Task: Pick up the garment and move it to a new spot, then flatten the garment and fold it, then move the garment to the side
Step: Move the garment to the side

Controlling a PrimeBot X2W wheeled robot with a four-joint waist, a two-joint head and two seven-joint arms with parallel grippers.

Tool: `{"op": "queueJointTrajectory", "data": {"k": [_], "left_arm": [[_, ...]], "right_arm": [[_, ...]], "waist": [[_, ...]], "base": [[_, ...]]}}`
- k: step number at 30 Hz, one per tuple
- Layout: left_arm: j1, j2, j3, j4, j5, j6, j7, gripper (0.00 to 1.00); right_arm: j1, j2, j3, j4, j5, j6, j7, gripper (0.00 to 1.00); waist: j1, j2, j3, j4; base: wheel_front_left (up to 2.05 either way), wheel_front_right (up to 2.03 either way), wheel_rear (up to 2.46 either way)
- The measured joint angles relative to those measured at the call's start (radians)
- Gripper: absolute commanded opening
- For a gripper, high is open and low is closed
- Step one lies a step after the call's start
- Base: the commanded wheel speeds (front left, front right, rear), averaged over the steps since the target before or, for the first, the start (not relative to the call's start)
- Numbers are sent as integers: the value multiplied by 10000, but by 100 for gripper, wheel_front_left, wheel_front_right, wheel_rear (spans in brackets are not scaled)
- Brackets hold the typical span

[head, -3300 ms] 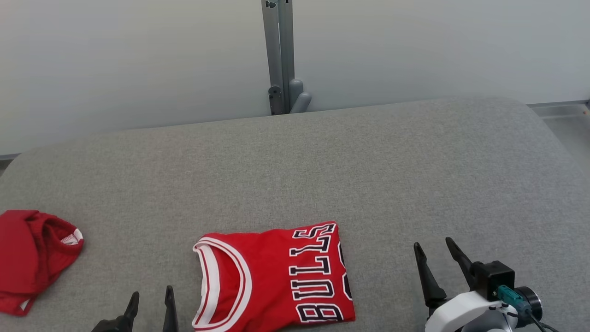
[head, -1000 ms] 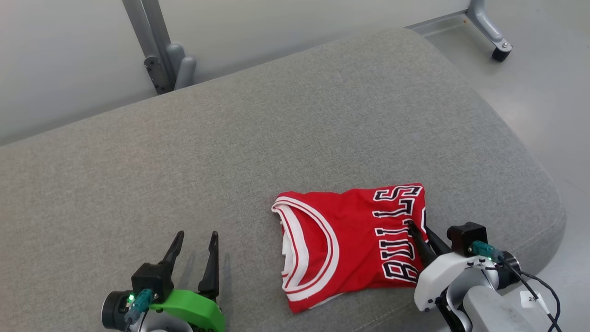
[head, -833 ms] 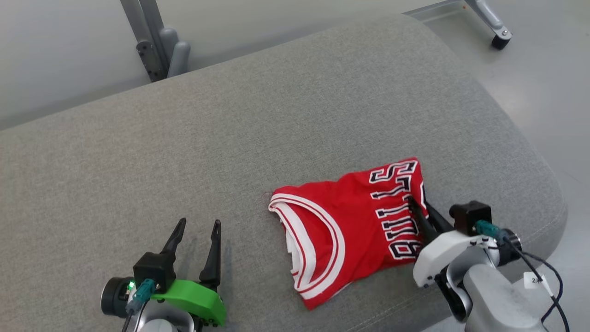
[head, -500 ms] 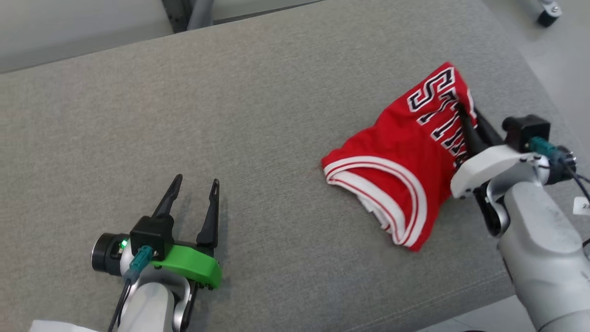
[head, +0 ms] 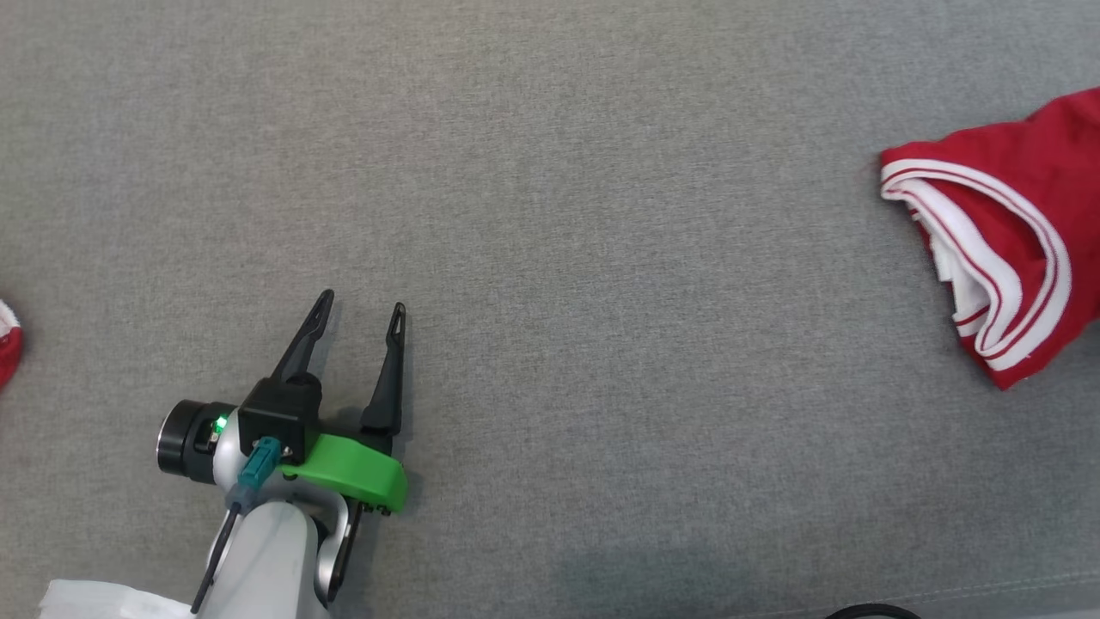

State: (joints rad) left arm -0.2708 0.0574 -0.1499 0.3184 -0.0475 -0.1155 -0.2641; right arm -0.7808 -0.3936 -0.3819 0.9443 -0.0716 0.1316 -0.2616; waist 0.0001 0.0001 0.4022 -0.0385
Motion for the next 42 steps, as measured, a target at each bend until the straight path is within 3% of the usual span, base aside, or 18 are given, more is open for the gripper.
{"op": "queueJointTrajectory", "data": {"k": [4, 11, 12, 19, 23, 31, 37, 42], "left_arm": [[-70, -2, -38, -36, 48, -4, 0, 100], [-69, -13, -63, -40, 59, -46, -2, 100], [-71, -13, -75, -27, 59, -46, 0, 100], [-120, -29, -82, 128, 48, -63, 0, 100], [-35, -54, 36, 288, -138, -12, -2, 100], [442, -77, 290, 564, -460, 203, -2, 100], [1027, -77, 568, 736, -844, 412, 0, 100], [1455, -81, 723, 755, -1080, 541, 0, 100]], "right_arm": [[207, -384, -1498, 153, -865, 0, 0, 0], [209, -577, -2918, 408, -2111, 0, 0, 0], [189, -708, -3057, 539, -2270, 0, 0, 100], [66, -909, -2957, 157, -2483, 0, 0, 100], [116, -654, -1352, -677, -1453, -2, -8, 100], [1399, 479, 1718, -2604, 453, -2, -10, 100], [2911, 1651, 3022, -3804, 909, 0, -12, 100], [4125, 2215, 3574, -4445, 1227, -2, -10, 100]], "waist": [[0, 0, 191, 366], [0, 0, 282, 400], [0, 0, 277, 391], [-1, 0, 105, 379], [-1, 0, -234, 338], [-1, 0, -1042, 284], [-1, 0, -1771, 276], [-1, 0, -2379, 289]], "base": [[0, 0, 0], [0, 0, 0], [0, 0, 0], [0, 0, 0], [0, 0, 0], [0, 0, 0], [0, 0, 0], [0, 0, 0]]}}
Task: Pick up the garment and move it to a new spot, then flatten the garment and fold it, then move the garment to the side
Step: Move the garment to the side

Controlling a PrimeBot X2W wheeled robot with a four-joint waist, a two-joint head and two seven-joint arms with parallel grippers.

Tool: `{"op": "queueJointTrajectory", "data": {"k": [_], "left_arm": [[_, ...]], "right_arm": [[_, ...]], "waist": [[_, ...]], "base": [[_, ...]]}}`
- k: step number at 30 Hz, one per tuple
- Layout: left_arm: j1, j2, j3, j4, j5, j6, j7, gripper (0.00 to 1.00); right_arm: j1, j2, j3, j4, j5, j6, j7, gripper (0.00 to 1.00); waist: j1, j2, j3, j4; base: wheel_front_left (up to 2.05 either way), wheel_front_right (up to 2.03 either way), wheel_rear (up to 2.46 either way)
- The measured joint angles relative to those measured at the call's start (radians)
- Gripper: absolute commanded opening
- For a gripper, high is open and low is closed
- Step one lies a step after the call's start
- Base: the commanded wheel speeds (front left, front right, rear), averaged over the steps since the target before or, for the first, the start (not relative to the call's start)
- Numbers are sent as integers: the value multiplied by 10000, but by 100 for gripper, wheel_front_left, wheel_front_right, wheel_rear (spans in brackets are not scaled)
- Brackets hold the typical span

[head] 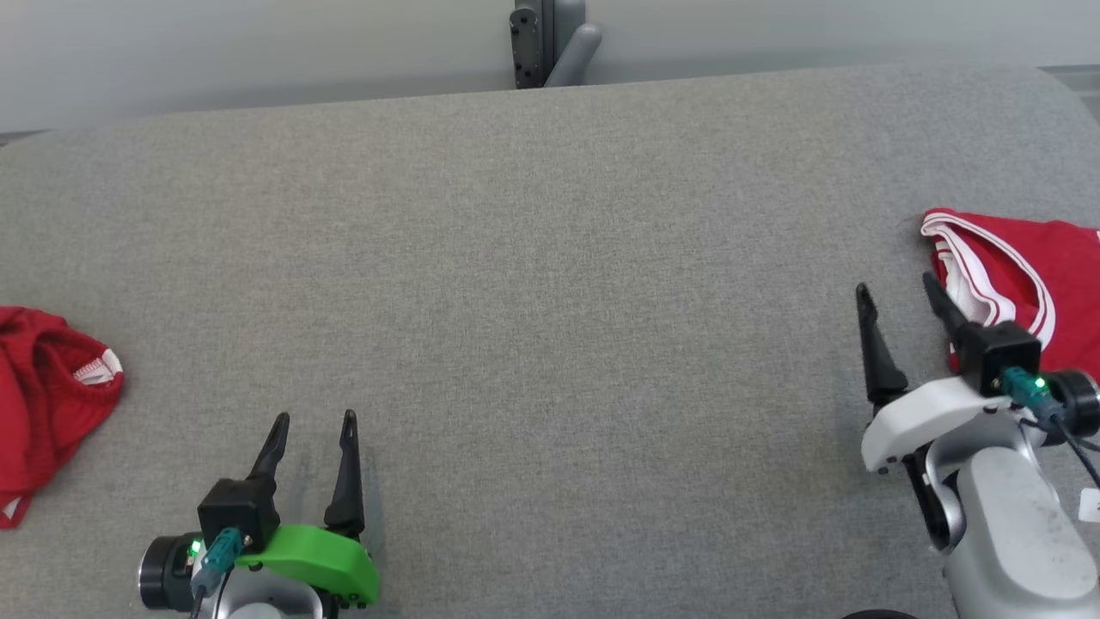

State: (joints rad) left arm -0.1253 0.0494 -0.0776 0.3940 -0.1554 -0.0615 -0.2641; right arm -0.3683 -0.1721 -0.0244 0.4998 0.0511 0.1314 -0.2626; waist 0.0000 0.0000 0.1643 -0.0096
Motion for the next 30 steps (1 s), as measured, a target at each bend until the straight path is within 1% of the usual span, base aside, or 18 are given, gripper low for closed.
{"op": "queueJointTrajectory", "data": {"k": [5, 13, 23, 30], "left_arm": [[450, 2, 167, 61, -180, 90, -2, 100], [1034, 2, 435, 127, -309, 186, -2, 100], [1459, 0, 698, 73, -378, 253, 0, 100], [1762, 0, 775, 31, -410, 265, -2, 100]], "right_arm": [[924, 435, 529, -228, 211, 0, 0, 100], [1743, 961, 796, -316, 424, 0, 0, 100], [2272, 1193, 725, -541, 552, 0, 0, 100], [2614, 1218, 683, -738, 719, 0, 0, 100]], "waist": [[0, 0, -596, 42], [0, 0, -1445, 107], [0, 0, -2100, 211], [0, 0, -2403, 168]], "base": [[0, 0, 0], [0, 0, 0], [0, 0, 0], [0, 0, 0]]}}
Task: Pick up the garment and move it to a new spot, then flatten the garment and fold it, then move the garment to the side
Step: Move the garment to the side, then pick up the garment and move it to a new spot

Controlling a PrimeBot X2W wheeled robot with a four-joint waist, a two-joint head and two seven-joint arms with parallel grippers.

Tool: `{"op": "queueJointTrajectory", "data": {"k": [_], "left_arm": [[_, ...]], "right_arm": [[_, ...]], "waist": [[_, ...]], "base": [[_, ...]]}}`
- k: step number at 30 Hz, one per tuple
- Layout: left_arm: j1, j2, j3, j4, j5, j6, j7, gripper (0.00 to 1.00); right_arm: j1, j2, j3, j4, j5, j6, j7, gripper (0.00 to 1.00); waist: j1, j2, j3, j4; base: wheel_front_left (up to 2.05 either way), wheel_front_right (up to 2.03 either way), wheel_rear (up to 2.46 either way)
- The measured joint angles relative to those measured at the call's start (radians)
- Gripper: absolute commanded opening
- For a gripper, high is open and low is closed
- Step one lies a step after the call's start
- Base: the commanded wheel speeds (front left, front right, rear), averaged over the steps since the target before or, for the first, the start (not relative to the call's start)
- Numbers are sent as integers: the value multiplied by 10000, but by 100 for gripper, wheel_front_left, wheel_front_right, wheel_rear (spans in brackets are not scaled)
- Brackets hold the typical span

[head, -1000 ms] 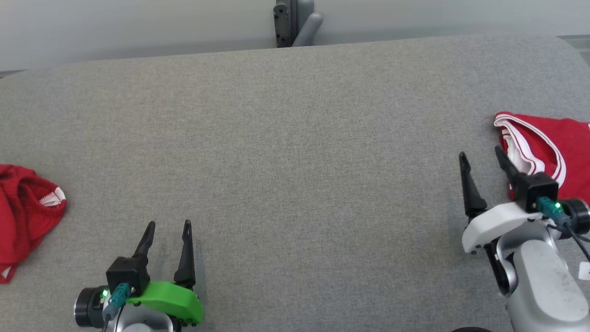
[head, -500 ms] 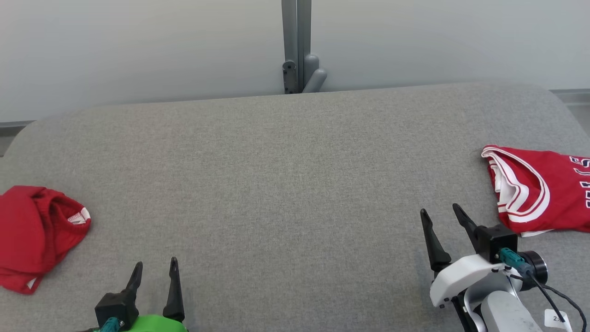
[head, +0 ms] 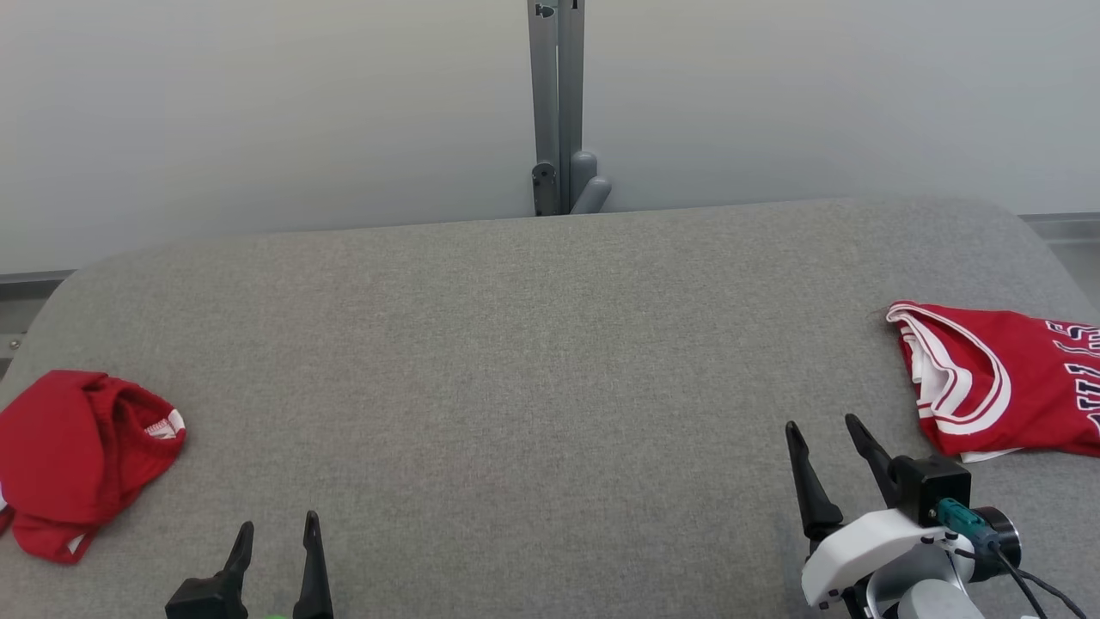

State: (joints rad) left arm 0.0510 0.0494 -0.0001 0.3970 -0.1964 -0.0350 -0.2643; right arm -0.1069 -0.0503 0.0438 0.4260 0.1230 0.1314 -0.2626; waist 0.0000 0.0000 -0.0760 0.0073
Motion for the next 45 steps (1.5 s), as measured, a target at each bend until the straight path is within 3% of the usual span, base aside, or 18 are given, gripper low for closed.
{"op": "queueJointTrajectory", "data": {"k": [12, 21, 32, 45], "left_arm": [[64, 0, 54, -38, 38, 2, 2, 100], [43, -4, 86, 0, -44, 150, 2, 100], [-58, -4, 307, 251, 84, 180, 2, 100], [-99, -4, 746, -2, 594, 176, 0, 100]], "right_arm": [[211, 2, 232, -61, 98, 0, 0, 100], [211, 4, 247, -19, 104, 0, 0, 100], [362, 12, 431, -299, 127, 0, 0, 100], [287, 19, 817, -529, 119, 0, 0, 100]], "waist": [[0, 0, -96, -89], [0, 0, 70, 350], [0, 0, 271, 1551], [0, 0, 521, 3940]], "base": [[0, 0, 0], [0, 0, 0], [0, 0, 0], [0, 0, 0]]}}
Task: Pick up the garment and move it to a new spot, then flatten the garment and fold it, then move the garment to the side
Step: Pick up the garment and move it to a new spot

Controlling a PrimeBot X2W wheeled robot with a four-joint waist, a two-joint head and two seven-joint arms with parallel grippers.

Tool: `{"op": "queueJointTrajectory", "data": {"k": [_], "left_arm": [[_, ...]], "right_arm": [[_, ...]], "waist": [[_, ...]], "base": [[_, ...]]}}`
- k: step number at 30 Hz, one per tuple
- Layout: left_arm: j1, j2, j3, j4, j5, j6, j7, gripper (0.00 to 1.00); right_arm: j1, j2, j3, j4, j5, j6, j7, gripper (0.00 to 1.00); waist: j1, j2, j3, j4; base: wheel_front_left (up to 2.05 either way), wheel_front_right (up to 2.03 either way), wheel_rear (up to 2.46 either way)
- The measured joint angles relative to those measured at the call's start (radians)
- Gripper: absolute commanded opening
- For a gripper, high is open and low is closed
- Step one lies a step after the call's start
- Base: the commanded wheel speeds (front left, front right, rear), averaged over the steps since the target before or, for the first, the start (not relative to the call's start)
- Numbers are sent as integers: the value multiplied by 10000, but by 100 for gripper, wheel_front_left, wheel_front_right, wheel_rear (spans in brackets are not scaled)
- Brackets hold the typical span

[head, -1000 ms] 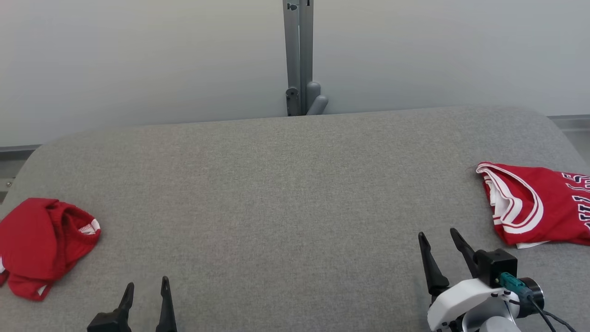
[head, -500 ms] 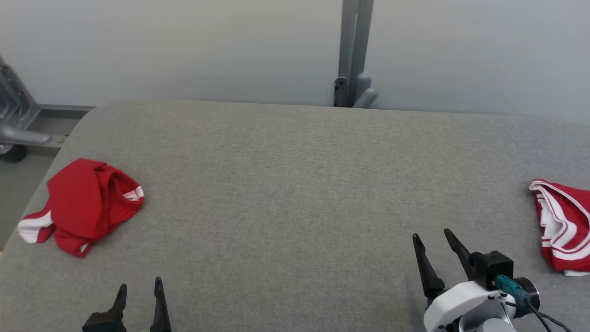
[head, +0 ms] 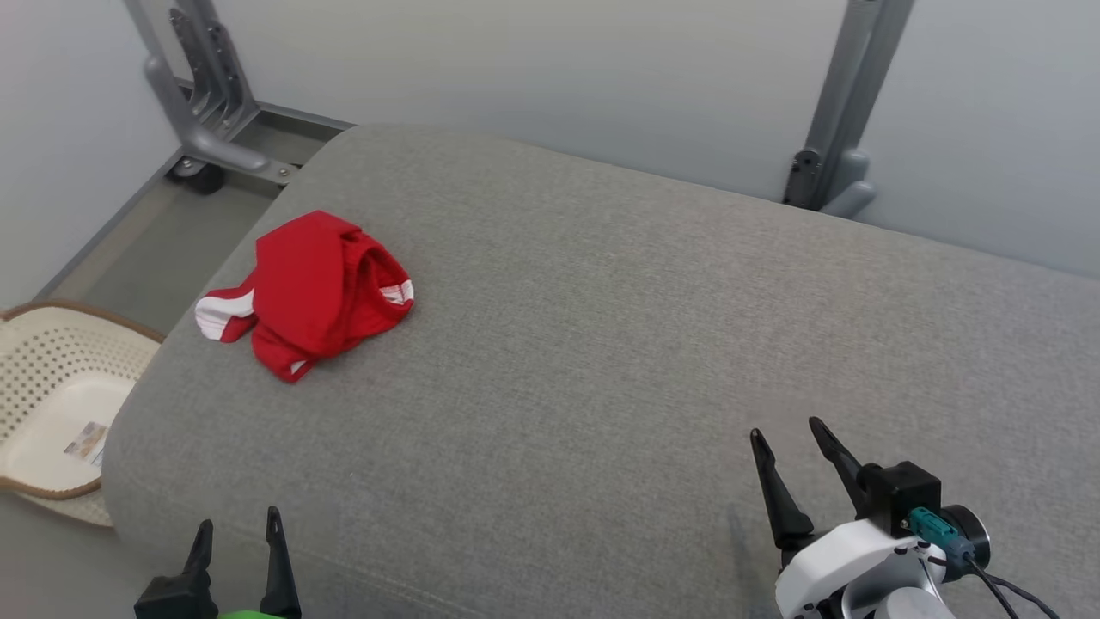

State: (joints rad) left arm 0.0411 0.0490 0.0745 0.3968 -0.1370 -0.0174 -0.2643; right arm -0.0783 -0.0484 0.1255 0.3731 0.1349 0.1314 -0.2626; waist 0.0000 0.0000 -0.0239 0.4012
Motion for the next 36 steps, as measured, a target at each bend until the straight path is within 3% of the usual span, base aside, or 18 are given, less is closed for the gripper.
{"op": "queueJointTrajectory", "data": {"k": [7, 14, 22, 31, 36], "left_arm": [[115, 6, 217, -380, -244, -36, 2, 100], [154, 4, 372, -746, -648, 46, 0, 100], [188, 6, 336, -1087, -593, -75, 0, 100], [-646, 4, 104, -453, -487, 167, 2, 100], [-1755, 2, 376, 121, -719, -207, 2, 100]], "right_arm": [[-160, 4, 353, -36, 84, 0, 0, 100], [-341, 0, 474, 77, -96, 0, 0, 100], [-343, -38, 253, 180, -462, 0, 0, 100], [-662, -389, 234, -244, -773, 0, 0, 100], [-1075, -775, 372, -510, -803, 0, 0, 100]], "waist": [[0, 0, 164, 970], [0, 0, 477, 1276], [0, 0, 630, 1281], [0, 0, 1190, 1012], [0, 0, 1726, 687]], "base": [[0, 0, 0], [0, 0, 0], [0, 0, 0], [0, 0, 0], [0, 0, 0]]}}
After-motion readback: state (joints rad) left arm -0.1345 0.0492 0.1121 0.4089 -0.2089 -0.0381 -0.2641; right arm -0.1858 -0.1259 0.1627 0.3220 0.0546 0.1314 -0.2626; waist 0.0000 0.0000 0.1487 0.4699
